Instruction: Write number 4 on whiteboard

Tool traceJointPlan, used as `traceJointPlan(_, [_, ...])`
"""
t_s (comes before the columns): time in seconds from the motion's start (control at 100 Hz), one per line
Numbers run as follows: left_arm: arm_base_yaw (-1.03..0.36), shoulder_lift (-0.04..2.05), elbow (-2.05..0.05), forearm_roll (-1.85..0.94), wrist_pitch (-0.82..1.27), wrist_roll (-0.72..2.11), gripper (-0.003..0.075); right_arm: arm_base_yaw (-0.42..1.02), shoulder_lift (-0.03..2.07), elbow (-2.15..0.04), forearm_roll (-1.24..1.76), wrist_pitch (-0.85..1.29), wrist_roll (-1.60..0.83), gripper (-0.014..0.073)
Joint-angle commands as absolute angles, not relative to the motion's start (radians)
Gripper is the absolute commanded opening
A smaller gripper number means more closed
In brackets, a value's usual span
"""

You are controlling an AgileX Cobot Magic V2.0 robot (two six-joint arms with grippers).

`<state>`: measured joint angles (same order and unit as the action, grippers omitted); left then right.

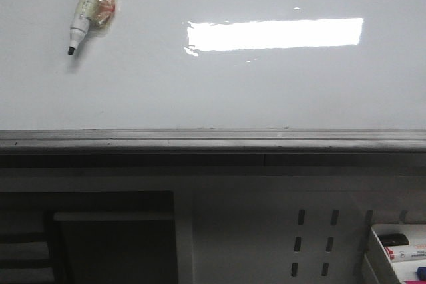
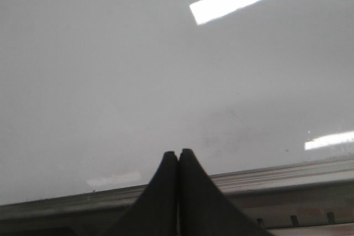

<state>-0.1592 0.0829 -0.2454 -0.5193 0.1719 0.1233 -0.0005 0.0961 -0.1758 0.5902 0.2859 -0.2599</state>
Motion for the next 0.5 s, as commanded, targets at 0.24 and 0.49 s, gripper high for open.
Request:
traceJointPlan(0.24, [-0.164, 0.477, -0.573, -0.439, 0.343, 0.176, -0.002, -0.007, 0.486, -0.475, 0.568, 0.407, -0.362, -0.0048])
traceJointPlan(0.49, [-0.166, 0.646, -0.602, -0.693, 0.308, 0.396, 0.0165, 0.009, 0.585, -0.533, 0.573, 0.449, -0.378, 0.033])
